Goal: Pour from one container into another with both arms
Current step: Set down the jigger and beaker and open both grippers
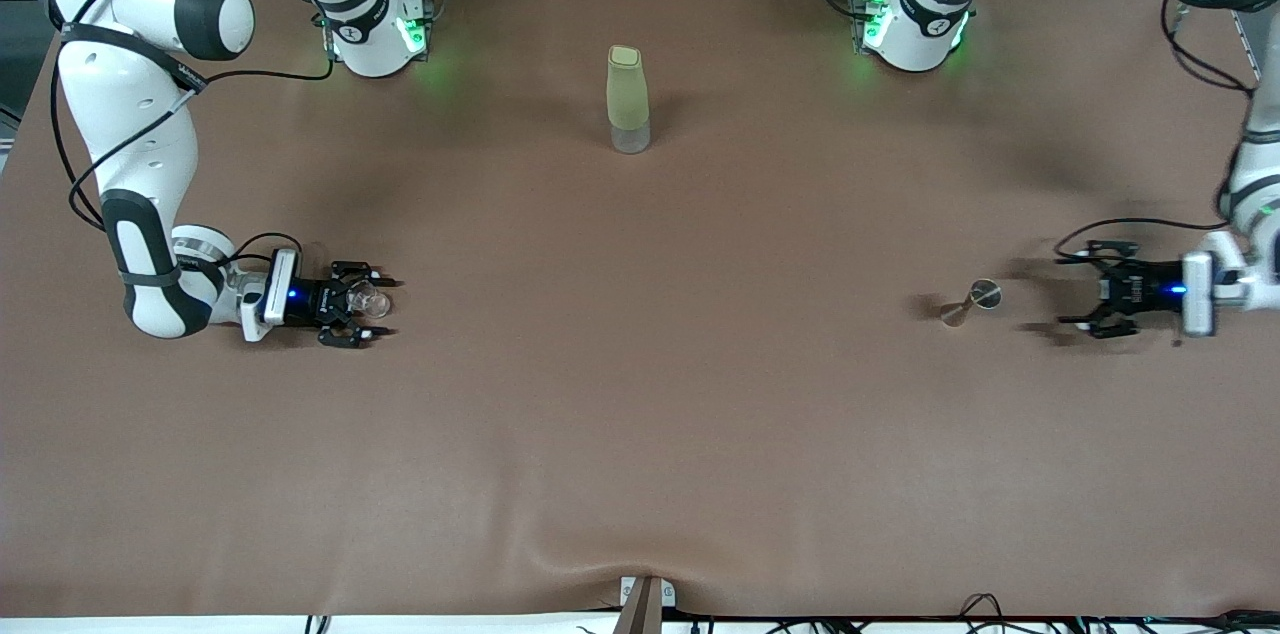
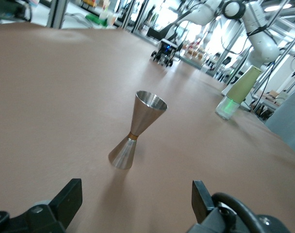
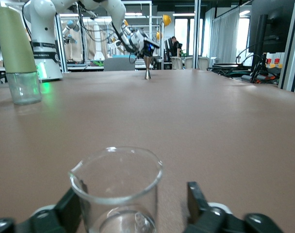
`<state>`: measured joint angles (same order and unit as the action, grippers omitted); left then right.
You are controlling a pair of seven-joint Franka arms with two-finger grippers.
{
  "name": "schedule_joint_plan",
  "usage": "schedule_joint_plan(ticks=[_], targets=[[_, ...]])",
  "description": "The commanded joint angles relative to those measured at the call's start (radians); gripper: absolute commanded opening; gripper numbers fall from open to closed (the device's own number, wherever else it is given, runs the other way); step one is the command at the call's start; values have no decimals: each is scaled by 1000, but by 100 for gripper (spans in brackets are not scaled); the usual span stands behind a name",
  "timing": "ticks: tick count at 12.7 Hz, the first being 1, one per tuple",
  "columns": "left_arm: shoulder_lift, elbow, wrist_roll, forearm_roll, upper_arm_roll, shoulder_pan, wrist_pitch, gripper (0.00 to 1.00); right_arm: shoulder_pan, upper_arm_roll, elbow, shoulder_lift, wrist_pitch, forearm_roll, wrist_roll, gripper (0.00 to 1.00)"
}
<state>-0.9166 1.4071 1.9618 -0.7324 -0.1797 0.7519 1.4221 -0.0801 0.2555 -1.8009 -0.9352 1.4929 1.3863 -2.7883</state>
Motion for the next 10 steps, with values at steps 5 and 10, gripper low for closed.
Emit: schedule_joint_plan(ticks=[5, 10], targets=[[192, -106, -514, 48, -14, -77, -28, 100, 59, 152, 0, 77, 76, -157, 48, 100], [483, -111, -1128, 244, -4, -306, 15, 100, 80, 222, -1, 310, 86, -477, 702, 100]])
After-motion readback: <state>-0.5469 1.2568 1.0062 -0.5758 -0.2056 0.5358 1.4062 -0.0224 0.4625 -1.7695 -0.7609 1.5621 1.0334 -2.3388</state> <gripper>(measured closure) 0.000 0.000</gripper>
